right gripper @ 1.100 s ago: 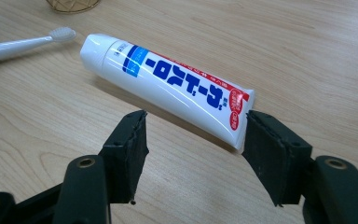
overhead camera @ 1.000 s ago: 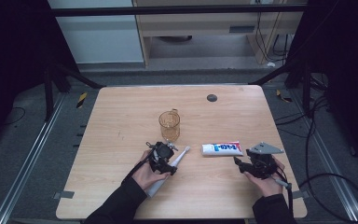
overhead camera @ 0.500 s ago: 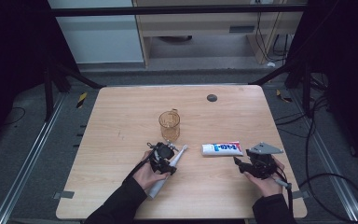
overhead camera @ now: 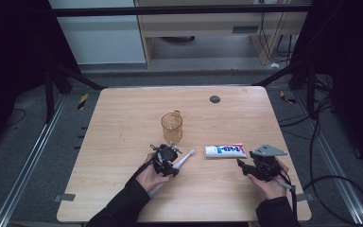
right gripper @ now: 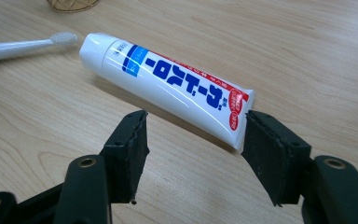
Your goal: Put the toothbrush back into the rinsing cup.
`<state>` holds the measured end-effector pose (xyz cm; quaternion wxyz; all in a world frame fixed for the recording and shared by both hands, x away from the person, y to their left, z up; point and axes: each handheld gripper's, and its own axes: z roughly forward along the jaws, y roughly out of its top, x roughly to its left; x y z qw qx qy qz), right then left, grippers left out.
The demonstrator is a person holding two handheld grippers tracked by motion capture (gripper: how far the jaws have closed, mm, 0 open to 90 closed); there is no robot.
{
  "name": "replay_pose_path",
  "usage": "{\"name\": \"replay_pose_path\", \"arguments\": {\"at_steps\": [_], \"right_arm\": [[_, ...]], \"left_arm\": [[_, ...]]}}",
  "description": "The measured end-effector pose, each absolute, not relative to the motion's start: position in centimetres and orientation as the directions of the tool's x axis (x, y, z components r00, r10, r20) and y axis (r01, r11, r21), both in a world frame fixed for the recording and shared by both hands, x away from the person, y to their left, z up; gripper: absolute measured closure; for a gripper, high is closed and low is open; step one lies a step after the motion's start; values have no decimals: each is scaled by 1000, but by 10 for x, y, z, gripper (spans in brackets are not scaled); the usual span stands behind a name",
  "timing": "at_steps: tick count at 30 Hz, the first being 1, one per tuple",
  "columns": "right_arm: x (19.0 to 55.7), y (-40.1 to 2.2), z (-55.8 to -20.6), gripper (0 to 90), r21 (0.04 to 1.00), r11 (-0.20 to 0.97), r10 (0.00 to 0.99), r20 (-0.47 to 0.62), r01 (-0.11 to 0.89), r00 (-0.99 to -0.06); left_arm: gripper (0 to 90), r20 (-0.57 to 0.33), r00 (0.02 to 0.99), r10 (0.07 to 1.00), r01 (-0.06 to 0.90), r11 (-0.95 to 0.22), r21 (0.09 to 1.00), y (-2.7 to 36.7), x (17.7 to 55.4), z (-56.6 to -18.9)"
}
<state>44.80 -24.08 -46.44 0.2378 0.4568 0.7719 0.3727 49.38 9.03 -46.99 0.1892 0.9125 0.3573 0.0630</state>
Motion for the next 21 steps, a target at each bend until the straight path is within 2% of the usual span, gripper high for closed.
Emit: {"name": "replay_pose_path", "arguments": {"at_steps": [21], "right_arm": [[448, -241, -464, 406, 792, 303, 883, -25, 529, -469]], "left_arm": [[666, -51, 754, 654, 627, -695, 353, 91, 500, -468]]}}
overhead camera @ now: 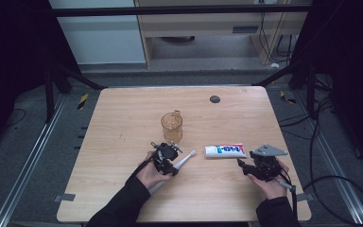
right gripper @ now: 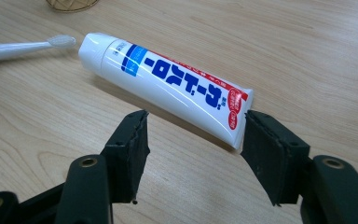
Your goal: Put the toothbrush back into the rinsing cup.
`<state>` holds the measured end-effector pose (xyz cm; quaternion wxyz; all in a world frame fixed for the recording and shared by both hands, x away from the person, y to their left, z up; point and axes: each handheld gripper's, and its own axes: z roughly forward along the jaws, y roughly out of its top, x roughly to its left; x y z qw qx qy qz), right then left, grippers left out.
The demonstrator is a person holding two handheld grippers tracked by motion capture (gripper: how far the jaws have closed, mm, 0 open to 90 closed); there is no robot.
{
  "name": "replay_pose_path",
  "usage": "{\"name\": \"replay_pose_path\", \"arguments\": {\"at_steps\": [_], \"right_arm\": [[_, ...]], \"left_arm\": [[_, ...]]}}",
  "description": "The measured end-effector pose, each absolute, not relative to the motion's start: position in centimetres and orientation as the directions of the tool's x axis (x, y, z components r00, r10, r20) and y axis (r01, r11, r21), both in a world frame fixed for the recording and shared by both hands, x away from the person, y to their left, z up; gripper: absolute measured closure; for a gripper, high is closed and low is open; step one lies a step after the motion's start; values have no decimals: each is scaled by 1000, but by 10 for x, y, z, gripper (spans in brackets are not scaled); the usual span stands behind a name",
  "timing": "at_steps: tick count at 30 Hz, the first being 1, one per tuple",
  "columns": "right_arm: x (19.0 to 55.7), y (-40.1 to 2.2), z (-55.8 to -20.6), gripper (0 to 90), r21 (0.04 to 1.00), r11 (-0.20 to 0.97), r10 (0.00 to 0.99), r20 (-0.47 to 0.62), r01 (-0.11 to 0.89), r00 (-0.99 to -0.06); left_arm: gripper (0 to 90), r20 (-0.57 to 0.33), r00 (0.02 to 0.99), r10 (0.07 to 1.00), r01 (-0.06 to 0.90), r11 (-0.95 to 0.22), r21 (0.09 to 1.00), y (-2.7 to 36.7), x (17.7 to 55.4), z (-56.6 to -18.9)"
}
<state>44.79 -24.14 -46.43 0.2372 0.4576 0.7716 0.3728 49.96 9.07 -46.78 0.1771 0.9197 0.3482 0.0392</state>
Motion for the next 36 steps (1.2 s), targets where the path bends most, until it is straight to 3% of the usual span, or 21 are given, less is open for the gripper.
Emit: {"name": "replay_pose_path", "arguments": {"at_steps": [9, 36], "right_arm": [[448, -242, -464, 406, 794, 301, 884, -24, 528, -468], [448, -244, -465, 398, 796, 297, 887, -26, 527, -461]], "left_arm": [[667, -56, 753, 655, 621, -680, 390, 97, 497, -457], [666, -15, 668, 744, 534, -466, 706, 150, 485, -380]]}}
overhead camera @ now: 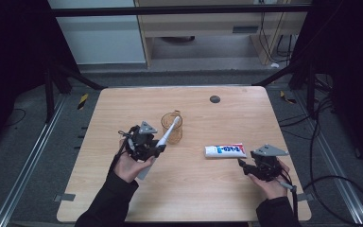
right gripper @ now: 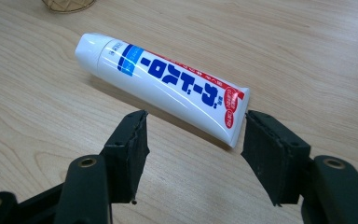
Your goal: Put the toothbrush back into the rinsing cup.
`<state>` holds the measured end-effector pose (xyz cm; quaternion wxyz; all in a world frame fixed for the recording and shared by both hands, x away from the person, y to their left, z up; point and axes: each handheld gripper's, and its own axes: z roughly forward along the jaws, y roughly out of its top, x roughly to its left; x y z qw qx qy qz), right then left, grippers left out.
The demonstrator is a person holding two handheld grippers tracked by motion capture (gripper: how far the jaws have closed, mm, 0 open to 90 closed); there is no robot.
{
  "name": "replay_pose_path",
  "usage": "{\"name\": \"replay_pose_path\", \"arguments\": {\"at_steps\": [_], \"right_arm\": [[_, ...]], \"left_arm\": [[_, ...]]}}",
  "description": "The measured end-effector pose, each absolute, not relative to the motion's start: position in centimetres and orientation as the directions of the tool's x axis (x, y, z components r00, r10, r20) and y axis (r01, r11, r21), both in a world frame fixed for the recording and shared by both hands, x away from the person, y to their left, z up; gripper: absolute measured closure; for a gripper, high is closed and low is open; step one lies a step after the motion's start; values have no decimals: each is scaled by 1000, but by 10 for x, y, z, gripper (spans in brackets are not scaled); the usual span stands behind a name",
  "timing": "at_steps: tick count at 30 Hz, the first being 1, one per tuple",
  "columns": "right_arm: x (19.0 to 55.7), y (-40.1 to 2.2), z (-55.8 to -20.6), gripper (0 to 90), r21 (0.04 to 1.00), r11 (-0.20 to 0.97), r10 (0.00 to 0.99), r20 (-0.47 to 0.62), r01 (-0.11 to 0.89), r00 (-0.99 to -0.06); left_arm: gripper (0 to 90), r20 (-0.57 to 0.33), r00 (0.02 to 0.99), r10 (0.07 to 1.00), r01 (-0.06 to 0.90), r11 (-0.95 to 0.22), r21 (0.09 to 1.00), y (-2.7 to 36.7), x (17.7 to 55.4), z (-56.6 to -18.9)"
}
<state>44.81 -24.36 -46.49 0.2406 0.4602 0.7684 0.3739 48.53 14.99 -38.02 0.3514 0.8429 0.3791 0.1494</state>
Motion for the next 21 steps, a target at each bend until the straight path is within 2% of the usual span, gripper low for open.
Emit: {"name": "replay_pose_path", "arguments": {"at_steps": [14, 21], "right_arm": [[447, -244, -465, 372, 807, 285, 892, -25, 518, -452], [447, -244, -466, 355, 812, 284, 892, -30, 510, -450]], "left_arm": [[666, 31, 588, 808, 425, -341, 838, 161, 486, -363], [666, 5, 544, 839, 393, -260, 882, 166, 500, -352]]}}
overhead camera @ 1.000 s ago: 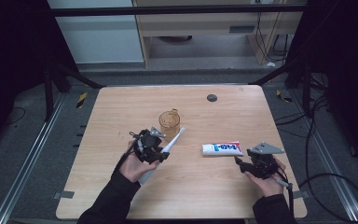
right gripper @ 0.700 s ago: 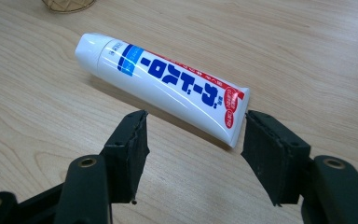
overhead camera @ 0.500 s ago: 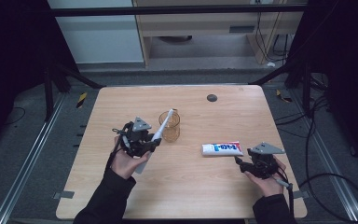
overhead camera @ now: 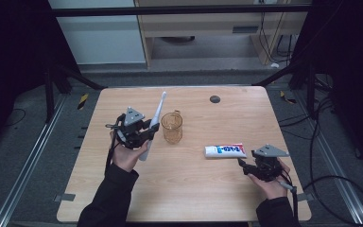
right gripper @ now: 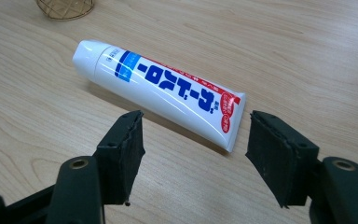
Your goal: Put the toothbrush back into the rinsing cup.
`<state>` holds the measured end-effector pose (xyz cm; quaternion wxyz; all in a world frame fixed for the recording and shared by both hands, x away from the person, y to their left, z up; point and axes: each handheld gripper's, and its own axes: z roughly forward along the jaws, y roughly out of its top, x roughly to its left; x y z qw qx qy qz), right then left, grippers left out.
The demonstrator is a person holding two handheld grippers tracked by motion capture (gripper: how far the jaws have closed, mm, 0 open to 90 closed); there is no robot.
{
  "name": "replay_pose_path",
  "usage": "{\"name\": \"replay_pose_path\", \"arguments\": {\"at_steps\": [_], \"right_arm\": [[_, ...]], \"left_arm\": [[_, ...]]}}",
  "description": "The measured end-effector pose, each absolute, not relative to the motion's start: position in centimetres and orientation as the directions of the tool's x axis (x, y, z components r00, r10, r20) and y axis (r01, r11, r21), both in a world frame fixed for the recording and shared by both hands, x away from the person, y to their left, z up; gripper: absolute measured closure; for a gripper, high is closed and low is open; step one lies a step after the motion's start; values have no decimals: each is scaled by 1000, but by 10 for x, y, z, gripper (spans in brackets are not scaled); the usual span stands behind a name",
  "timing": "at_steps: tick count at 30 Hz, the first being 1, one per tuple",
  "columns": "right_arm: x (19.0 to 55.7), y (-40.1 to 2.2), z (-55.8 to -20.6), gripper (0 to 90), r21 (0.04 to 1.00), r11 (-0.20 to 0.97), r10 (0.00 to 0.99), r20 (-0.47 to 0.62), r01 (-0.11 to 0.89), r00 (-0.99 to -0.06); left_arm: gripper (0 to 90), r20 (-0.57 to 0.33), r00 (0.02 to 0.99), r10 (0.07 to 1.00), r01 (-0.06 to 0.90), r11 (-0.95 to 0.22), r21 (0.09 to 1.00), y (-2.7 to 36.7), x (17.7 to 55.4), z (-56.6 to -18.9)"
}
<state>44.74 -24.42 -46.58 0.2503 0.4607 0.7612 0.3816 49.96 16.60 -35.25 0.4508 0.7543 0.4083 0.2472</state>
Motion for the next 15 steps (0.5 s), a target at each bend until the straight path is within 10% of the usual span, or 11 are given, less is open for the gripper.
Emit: {"name": "replay_pose_path", "arguments": {"at_steps": [15], "right_arm": [[448, -245, -467, 326, 809, 273, 900, -24, 521, -436]], "left_arm": [[666, -37, 514, 857, 316, -149, 937, 155, 526, -339]]}}
